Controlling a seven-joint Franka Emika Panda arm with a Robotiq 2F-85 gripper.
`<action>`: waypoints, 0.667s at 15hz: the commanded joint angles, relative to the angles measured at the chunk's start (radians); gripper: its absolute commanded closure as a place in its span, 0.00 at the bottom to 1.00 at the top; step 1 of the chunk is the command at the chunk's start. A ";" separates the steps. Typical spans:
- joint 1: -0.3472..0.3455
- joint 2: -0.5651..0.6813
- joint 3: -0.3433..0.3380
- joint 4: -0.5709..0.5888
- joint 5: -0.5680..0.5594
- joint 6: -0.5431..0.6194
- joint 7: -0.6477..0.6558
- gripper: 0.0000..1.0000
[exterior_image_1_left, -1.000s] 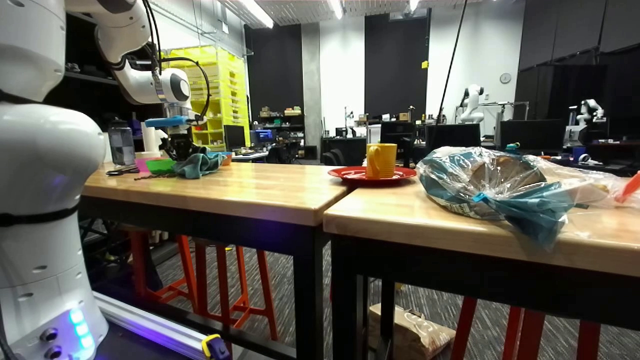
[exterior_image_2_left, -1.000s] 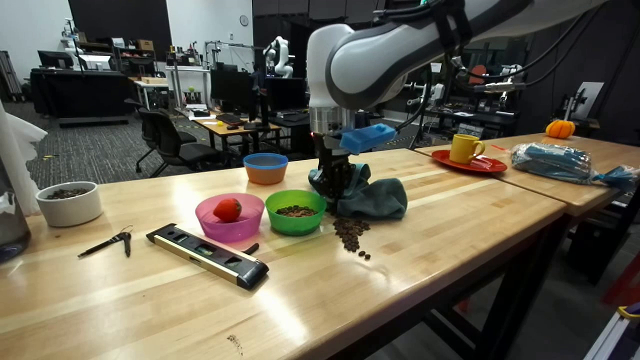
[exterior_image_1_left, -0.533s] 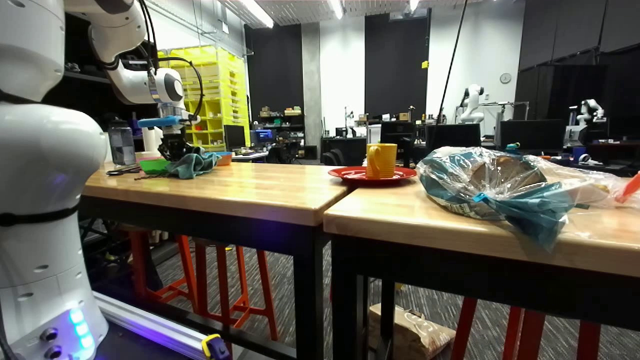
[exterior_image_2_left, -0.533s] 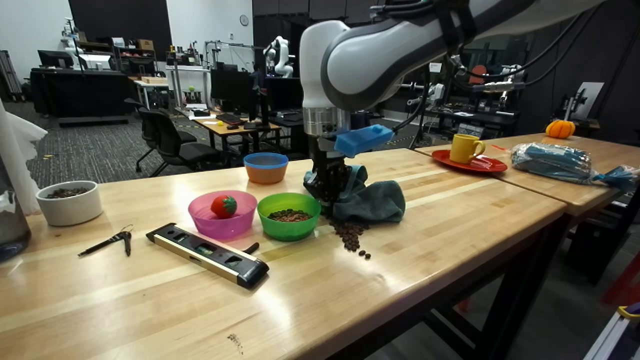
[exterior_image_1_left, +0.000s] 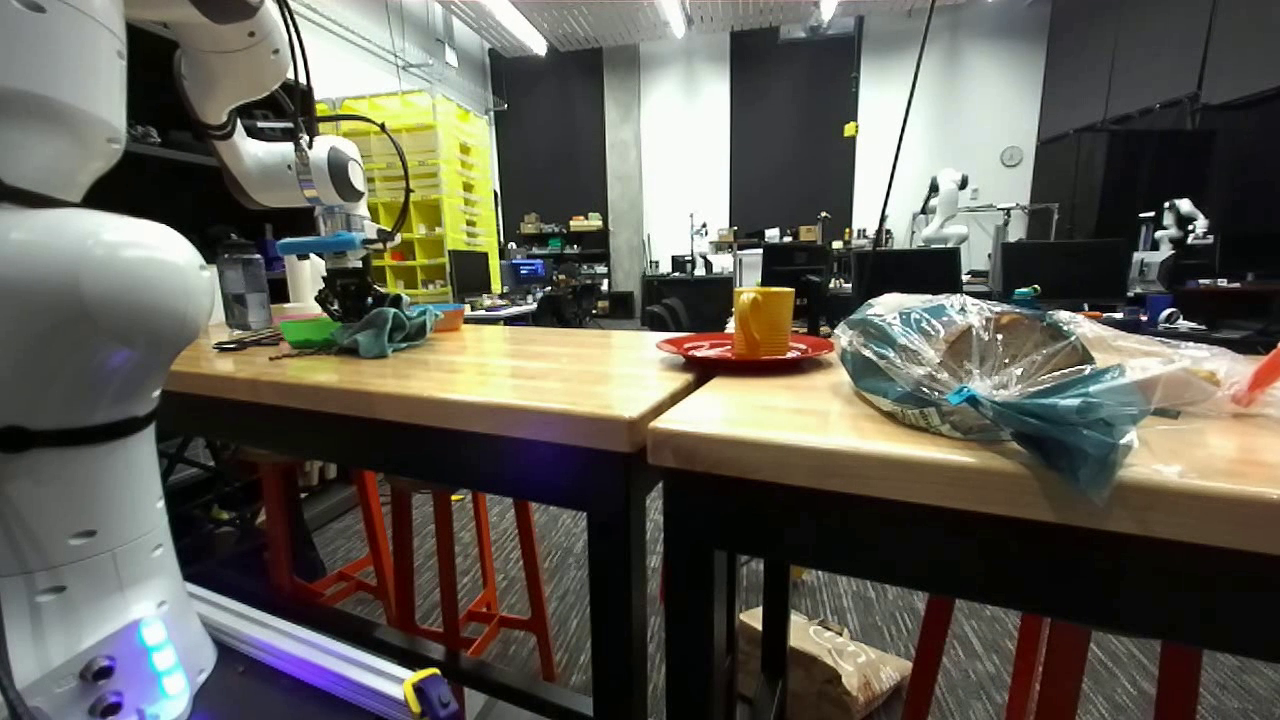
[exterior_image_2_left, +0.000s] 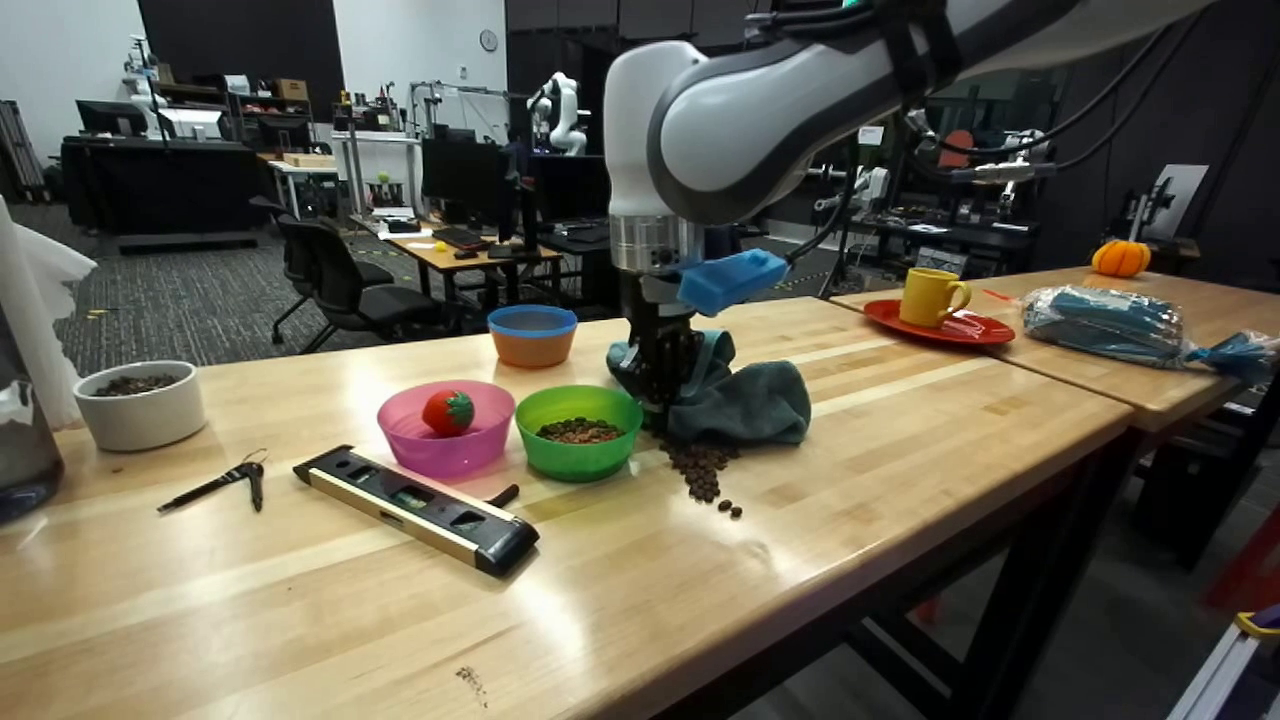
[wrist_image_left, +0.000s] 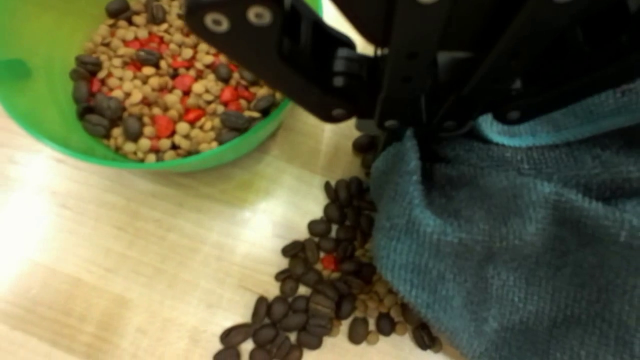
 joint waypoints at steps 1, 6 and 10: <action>-0.007 -0.017 0.002 -0.080 -0.035 0.022 -0.070 0.98; -0.021 -0.039 0.010 -0.105 -0.046 0.018 -0.260 0.98; -0.032 -0.064 0.009 -0.137 -0.047 0.019 -0.389 0.98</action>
